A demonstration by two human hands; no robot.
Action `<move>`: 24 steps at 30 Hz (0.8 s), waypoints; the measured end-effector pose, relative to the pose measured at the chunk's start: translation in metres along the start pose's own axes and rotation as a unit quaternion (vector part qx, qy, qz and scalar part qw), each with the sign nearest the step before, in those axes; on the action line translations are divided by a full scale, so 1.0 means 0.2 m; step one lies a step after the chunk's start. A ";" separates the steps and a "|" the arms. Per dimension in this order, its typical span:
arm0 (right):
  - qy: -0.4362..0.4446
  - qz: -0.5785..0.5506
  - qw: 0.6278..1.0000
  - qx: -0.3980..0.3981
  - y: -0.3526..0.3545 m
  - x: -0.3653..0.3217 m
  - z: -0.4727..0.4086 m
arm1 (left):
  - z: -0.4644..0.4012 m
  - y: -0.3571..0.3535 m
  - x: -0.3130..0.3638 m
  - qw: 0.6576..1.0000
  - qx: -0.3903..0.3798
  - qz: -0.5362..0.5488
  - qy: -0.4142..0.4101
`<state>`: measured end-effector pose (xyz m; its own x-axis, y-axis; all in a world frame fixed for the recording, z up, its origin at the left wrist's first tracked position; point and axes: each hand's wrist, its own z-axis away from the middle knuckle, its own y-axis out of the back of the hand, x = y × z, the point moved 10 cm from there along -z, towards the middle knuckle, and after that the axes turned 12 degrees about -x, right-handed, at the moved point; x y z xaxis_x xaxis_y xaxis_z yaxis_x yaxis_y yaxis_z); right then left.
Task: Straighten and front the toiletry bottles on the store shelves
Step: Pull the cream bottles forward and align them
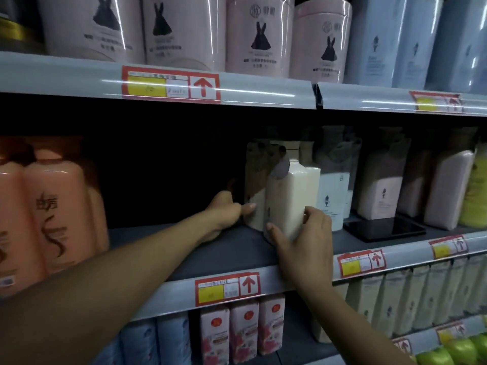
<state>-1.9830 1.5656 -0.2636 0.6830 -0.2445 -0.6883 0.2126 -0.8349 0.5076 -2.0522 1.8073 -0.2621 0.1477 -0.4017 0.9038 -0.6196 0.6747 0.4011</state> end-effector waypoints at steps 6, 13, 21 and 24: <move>0.003 -0.004 0.999 0.040 -0.02 0.05 -0.02 | -0.13 -0.12 -0.10 0.984 -0.086 0.155 0.000; 0.003 0.000 0.998 0.058 -0.03 0.06 -0.01 | -0.13 -0.09 -0.14 0.987 -0.085 0.139 0.009; -0.001 0.015 1.000 0.011 -0.01 0.03 -0.01 | -0.04 -0.01 -0.11 0.994 -0.045 0.095 -0.006; 0.012 0.024 1.000 -0.016 0.02 0.01 0.01 | 0.09 -0.01 -0.02 0.996 -0.045 0.077 -0.015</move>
<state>-1.9818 1.5612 -0.2643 0.7096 -0.2710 -0.6504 0.2017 -0.8063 0.5560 -2.0657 1.7975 -0.2692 0.0323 -0.3063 0.9514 -0.5608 0.7824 0.2709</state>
